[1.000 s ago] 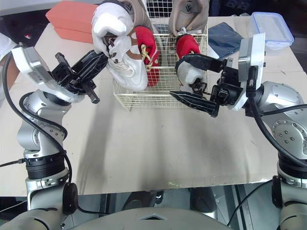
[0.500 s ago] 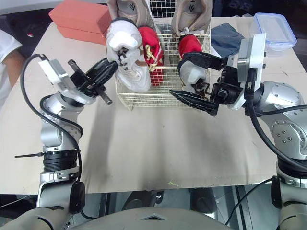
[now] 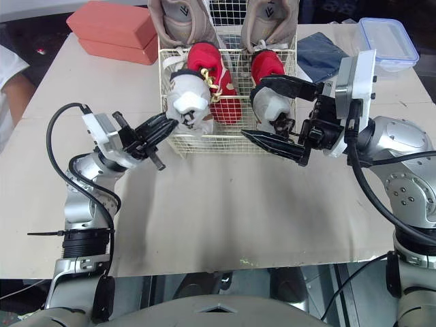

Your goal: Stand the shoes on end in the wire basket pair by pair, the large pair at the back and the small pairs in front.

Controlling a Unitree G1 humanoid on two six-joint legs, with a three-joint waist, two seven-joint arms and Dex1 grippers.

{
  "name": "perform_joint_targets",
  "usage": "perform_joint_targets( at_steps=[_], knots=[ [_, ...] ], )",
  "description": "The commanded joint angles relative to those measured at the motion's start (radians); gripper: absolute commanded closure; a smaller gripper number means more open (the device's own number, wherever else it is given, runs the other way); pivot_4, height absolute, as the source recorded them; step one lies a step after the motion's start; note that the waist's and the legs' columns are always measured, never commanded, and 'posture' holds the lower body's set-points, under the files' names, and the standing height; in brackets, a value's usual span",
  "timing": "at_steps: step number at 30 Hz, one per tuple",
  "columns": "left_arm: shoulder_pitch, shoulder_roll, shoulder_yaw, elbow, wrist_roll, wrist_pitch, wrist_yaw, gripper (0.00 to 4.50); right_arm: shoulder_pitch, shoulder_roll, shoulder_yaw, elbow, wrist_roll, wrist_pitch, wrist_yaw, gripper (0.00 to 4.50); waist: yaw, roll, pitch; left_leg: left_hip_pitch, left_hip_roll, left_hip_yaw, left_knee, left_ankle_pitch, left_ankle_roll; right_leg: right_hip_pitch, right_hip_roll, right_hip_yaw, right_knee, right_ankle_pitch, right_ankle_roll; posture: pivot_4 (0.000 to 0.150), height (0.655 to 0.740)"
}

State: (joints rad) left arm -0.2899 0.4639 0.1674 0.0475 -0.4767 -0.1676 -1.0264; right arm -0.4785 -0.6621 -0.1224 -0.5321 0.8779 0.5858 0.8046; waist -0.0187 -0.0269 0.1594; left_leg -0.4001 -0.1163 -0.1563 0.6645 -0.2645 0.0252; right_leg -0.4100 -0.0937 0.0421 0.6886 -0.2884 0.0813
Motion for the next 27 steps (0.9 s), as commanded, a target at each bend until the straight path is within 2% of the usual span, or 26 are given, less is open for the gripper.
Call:
perform_joint_targets(
  at_steps=[1, 2, 3, 6, 7, 10, 14, 18, 23, 27],
  knots=[
    [0.035, 0.028, -0.023, 0.004, -0.004, 0.068, -0.021, 4.5, -0.01, -0.01, 0.001, -0.019, -0.008, -0.011, 0.013, 0.08, 0.0, 0.001, -0.001, 0.0, 0.0, 0.0, 0.0, 0.0, 0.0, 0.0, 0.0, 0.0, 0.0, 0.0, 0.0, 0.15, 0.74],
    [0.036, 0.034, -0.026, 0.01, -0.003, 0.078, -0.022, 3.52, -0.012, -0.008, 0.003, -0.016, -0.01, -0.013, 0.015, 0.0, 0.0, 0.002, -0.001, 0.001, 0.0, 0.0, 0.0, 0.0, 0.0, 0.0, 0.0, 0.0, 0.0, 0.0, 0.0, 0.15, 0.74],
    [0.037, 0.041, -0.029, 0.015, -0.002, 0.085, -0.025, 3.2, -0.013, -0.006, 0.004, -0.013, -0.012, -0.014, 0.018, 0.0, 0.001, 0.003, -0.002, 0.001, 0.0, 0.0, 0.0, 0.0, 0.0, 0.0, 0.0, 0.0, 0.0, 0.0, 0.0, 0.15, 0.74],
    [0.04, 0.048, -0.014, 0.002, -0.047, 0.126, -0.036, 1.78, -0.018, -0.001, 0.007, -0.009, -0.016, -0.014, 0.024, 0.0, 0.001, 0.005, -0.003, 0.002, 0.0, 0.0, 0.0, 0.0, 0.0, 0.0, 0.0, 0.0, 0.0, 0.0, 0.0, 0.15, 0.74],
    [0.041, 0.049, -0.009, -0.004, -0.06, 0.138, -0.038, 1.47, -0.019, 0.001, 0.008, -0.01, -0.017, -0.014, 0.024, 0.0, 0.001, 0.005, -0.003, 0.003, 0.0, 0.0, 0.0, 0.0, 0.0, 0.001, 0.0, 0.0, 0.0, 0.0, 0.0, 0.15, 0.74],
    [0.029, 0.046, 0.021, -0.015, -0.056, 0.111, -0.009, 0.04, -0.015, 0.002, 0.007, -0.01, -0.019, -0.015, 0.026, 0.0, 0.001, 0.005, -0.003, 0.004, 0.0, 0.0, 0.0, 0.0, 0.0, 0.001, 0.0, 0.0, 0.003, 0.0, 0.0, 0.15, 0.74],
    [0.015, 0.063, 0.068, -0.086, -0.133, 0.165, 0.011, 0.04, -0.006, 0.001, -0.001, -0.01, -0.018, -0.019, 0.025, 0.0, 0.001, 0.005, -0.003, 0.004, 0.001, 0.0, 0.0, 0.0, 0.0, 0.001, 0.001, 0.001, 0.004, 0.0, 0.0, 0.15, 0.74],
    [0.026, 0.112, 0.116, -0.215, -0.271, 0.311, 0.022, 0.04, 0.017, -0.011, -0.032, 0.0, -0.016, -0.026, 0.03, 0.0, 0.004, 0.004, -0.003, 0.001, 0.0, 0.0, 0.0, 0.0, 0.0, 0.0, 0.0, 0.0, 0.002, 0.0, 0.0, 0.15, 0.74],
    [0.14, 0.216, 0.202, -0.357, -0.461, 0.528, 0.023, 0.04, 0.105, -0.044, -0.119, 0.048, -0.036, -0.058, 0.06, 0.0, 0.005, 0.004, -0.003, 0.001, 0.0, 0.0, -0.001, 0.0, 0.0, 0.001, 0.0, 0.0, -0.003, 0.0, 0.0, 0.15, 0.74],
    [0.29, 0.294, 0.241, -0.391, -0.443, 0.621, 0.032, 0.04, 0.231, -0.057, -0.189, 0.106, -0.091, -0.127, 0.094, 0.0, 0.005, 0.005, -0.002, 0.001, 0.001, 0.0, -0.004, 0.0, 0.0, 0.001, 0.0, 0.0, -0.004, 0.0, 0.0, 0.15, 0.74]
  ],
)
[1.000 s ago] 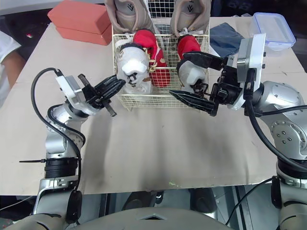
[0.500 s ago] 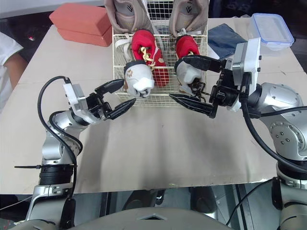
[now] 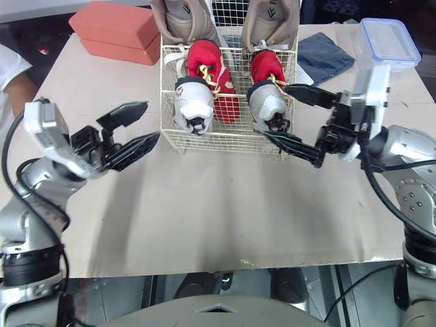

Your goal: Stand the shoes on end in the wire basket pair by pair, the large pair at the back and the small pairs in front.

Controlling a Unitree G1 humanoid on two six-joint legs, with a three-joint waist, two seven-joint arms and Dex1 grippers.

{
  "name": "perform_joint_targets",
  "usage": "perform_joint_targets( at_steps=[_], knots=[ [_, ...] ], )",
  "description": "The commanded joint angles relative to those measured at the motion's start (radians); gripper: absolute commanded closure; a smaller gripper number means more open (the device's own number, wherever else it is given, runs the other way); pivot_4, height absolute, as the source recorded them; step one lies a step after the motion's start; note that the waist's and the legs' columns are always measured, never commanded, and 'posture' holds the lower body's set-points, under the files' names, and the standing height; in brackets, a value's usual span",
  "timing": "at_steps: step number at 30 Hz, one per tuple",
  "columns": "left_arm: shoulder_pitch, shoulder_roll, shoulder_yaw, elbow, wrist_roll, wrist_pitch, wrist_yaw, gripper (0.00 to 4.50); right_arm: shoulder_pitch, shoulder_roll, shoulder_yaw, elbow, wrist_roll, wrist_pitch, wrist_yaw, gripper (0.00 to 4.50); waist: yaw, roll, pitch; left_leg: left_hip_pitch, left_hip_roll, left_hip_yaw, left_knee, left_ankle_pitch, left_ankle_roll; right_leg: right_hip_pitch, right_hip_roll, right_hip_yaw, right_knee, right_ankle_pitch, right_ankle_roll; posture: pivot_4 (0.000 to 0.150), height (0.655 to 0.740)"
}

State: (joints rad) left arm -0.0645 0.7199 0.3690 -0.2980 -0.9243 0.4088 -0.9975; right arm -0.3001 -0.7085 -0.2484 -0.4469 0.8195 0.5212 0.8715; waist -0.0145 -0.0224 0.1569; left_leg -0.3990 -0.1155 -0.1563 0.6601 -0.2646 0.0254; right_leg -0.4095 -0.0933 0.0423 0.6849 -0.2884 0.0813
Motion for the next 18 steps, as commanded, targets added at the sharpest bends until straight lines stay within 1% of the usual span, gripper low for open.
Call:
perform_joint_targets(
  at_steps=[1, 3, 6, 8, 11, 14, 18],
  knots=[
    [0.098, 0.045, 0.038, -0.059, 0.024, 0.048, 0.008, 0.04, 0.085, -0.009, -0.079, 0.036, -0.048, -0.084, 0.034, 0.0, 0.002, 0.0, 0.0, 0.001, 0.0, 0.001, -0.001, 0.0, 0.0, 0.0, 0.0, 0.001, 0.0, 0.0, 0.0, 0.15, 0.74],
    [0.152, 0.042, 0.007, -0.072, 0.107, -0.001, 0.002, 0.04, 0.145, 0.004, -0.109, 0.064, -0.074, -0.122, 0.036, 0.0, 0.003, 0.001, 0.0, 0.001, 0.0, 0.0, -0.001, 0.0, 0.0, 0.0, 0.0, 0.0, 0.0, 0.0, 0.0, 0.15, 0.74],
    [0.248, -0.008, -0.09, -0.101, 0.263, -0.091, 0.037, 0.04, 0.249, 0.01, -0.107, 0.12, -0.15, -0.198, 0.067, 0.0, 0.005, 0.002, 0.0, 0.002, 0.0, 0.001, -0.002, 0.0, 0.0, 0.002, 0.0, 0.0, -0.003, 0.0, 0.0, 0.15, 0.74],
    [0.26, -0.064, -0.132, -0.092, 0.325, -0.134, 0.088, 0.04, 0.296, 0.017, -0.084, 0.168, -0.207, -0.257, 0.087, 0.0, 0.007, 0.002, 0.0, 0.003, 0.0, 0.001, -0.003, 0.0, 0.0, 0.003, -0.001, 0.0, -0.006, 0.0, 0.0, 0.15, 0.74],
    [0.258, -0.11, -0.195, -0.016, 0.466, -0.21, 0.146, 0.04, 0.339, 0.042, -0.045, 0.233, -0.275, -0.334, 0.099, 0.0, 0.011, 0.001, 0.0, 0.003, 0.0, 0.0, -0.004, 0.0, 0.0, 0.004, -0.001, -0.001, -0.006, 0.001, -0.001, 0.15, 0.74],
    [0.248, -0.135, -0.211, 0.053, 0.507, -0.261, 0.152, 0.04, 0.373, 0.065, -0.017, 0.296, -0.343, -0.403, 0.094, 0.0, 0.009, 0.003, -0.001, 0.006, 0.001, 0.001, -0.007, 0.0, 0.0, 0.004, 0.0, 0.0, -0.006, 0.001, -0.002, 0.15, 0.74],
    [0.256, -0.149, -0.216, 0.092, 0.518, -0.279, 0.144, 0.04, 0.395, 0.075, -0.005, 0.366, -0.389, -0.476, 0.104, 0.0, 0.007, 0.003, -0.001, 0.006, 0.001, 0.002, -0.007, 0.0, 0.0, 0.004, 0.0, 0.001, -0.006, 0.001, -0.002, 0.15, 0.74]
  ],
)
